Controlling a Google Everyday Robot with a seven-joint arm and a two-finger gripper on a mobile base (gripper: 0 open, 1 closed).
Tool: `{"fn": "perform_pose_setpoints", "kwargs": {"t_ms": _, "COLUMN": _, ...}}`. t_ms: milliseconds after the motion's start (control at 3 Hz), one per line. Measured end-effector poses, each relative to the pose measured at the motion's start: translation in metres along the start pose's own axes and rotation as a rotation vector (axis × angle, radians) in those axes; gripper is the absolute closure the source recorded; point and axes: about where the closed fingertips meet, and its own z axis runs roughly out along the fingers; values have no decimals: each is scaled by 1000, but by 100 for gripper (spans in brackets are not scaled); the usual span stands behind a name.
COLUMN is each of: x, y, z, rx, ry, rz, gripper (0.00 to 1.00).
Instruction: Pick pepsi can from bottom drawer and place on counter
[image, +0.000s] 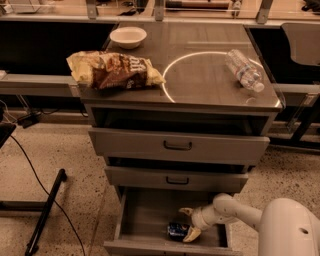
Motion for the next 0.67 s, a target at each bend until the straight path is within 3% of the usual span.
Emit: {"fn": "perform_pose_setpoints", "kwargs": {"t_ms": 667, "x": 3, "y": 5, "z": 27, "rx": -40, "ry": 11, "rz": -22, "gripper": 25}}
